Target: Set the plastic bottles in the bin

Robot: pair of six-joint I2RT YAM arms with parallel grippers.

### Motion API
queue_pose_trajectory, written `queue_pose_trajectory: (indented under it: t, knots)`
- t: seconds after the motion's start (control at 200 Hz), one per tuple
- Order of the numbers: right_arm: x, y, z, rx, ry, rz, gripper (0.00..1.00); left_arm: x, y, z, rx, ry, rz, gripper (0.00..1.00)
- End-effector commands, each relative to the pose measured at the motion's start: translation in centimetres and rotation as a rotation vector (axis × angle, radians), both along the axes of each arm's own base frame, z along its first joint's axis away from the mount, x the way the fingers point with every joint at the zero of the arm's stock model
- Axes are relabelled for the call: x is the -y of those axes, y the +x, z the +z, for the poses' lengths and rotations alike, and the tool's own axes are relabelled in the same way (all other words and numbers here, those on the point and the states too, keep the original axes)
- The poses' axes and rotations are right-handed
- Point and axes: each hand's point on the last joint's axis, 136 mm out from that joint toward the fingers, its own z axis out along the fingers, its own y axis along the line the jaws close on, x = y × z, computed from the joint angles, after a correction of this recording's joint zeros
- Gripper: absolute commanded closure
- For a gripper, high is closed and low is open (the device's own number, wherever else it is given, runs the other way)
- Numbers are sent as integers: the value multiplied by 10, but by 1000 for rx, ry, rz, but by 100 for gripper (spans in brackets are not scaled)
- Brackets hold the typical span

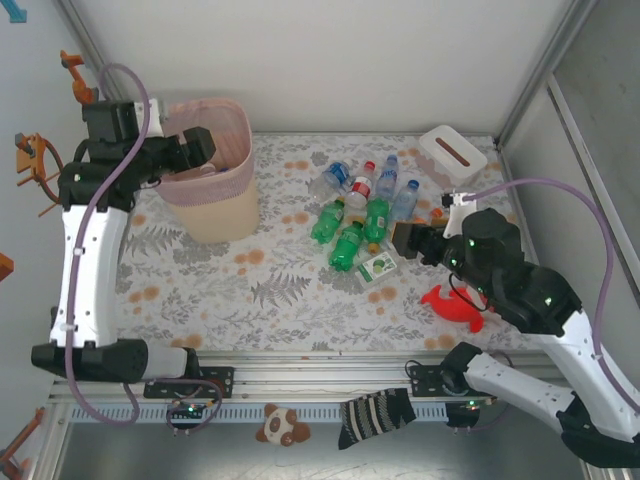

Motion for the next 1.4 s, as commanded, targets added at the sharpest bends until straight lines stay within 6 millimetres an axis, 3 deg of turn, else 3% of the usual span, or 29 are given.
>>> queue_pose_trajectory:
  t: [0.0,0.2,0.426,0.746,0.996,1.202,1.397]
  knots:
    - [22,7,-18,-59,10,-168,15,11,-17,24,118,-41,-78,10]
    - [45,15,-58,-170,36,-413,15,18,-46,22,163,-79,-131,10]
    - [81,19,-83,-215,-21,-678,16,17,-66,7,145,-96,-130,10]
    - [116,36,-131,-452,158,-1026,17,19,-71,-5,114,-123,-131,10]
    - [144,53,-178,-682,443,-1331,12,21,-74,-13,103,-144,-137,10]
    - [157,80,-205,-831,599,-1457,13,22,-76,-18,93,-156,-135,10]
    - [164,94,-240,-939,652,-1532,12,24,-76,-22,87,-165,-134,10]
